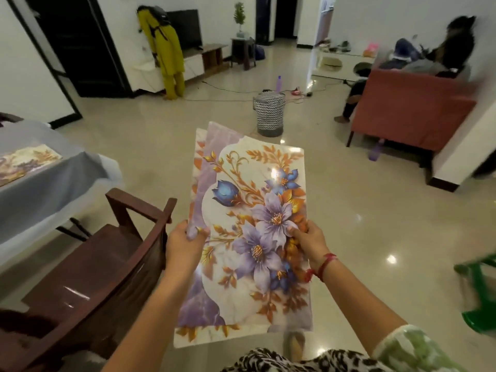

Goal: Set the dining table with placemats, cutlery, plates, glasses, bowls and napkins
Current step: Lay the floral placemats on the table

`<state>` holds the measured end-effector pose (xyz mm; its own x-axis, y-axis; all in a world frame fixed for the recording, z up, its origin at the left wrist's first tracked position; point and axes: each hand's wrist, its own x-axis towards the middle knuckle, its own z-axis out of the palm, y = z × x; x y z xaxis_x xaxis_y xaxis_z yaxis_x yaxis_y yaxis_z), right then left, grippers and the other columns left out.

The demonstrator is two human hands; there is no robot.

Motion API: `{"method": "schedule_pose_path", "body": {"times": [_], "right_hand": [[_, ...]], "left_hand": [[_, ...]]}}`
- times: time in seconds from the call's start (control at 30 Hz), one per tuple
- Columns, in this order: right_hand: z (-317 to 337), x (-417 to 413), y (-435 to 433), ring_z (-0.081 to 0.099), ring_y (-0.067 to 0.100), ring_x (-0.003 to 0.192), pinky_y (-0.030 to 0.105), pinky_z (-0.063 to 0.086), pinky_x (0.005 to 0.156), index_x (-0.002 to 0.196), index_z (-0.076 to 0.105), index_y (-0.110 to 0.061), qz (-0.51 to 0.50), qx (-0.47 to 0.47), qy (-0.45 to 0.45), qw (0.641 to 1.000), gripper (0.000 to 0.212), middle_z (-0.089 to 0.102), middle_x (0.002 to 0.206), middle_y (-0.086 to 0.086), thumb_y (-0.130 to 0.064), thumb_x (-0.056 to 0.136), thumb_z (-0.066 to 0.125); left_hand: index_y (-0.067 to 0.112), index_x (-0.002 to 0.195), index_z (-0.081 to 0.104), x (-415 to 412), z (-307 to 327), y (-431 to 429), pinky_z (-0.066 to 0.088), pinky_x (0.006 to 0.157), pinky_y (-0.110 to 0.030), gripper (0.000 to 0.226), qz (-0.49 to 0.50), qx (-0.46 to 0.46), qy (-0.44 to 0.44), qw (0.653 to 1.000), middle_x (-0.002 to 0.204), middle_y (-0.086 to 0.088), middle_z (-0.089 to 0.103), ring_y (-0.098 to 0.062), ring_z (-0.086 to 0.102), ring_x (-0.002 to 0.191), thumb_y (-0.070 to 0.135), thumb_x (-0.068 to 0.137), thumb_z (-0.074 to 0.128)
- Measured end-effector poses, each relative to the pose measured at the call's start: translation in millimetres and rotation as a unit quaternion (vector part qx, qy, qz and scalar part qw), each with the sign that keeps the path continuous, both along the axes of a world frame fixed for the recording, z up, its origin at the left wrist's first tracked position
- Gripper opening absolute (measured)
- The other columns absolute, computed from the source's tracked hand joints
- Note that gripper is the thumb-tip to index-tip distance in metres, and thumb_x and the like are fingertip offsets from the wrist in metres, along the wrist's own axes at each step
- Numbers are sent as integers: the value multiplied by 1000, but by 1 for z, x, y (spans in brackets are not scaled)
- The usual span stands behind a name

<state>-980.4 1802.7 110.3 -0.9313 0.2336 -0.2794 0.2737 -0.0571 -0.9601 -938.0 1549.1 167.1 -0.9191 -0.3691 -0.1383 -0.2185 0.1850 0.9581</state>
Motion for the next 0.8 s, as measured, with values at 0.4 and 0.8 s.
{"method": "schedule_pose_path", "body": {"times": [0.4,0.8], "right_hand": [[20,-329,-46,44,7,47,17,37,38,70,45,-16,218,13,-20,976,27,48,62,0,-5,88,62],[16,-612,-199,61,10,55,20,49,48,77,57,-7,339,-68,-35,938,12,63,73,7,-1,86,64]], "left_hand": [[24,81,64,-222,27,-4,57,78,-48,16,222,7,27,975,82,-2,71,-26,69,80,10,88,65],[12,102,62,-455,18,-129,58,75,-40,10,266,56,5,962,96,-12,71,-27,70,86,12,93,59]]}}
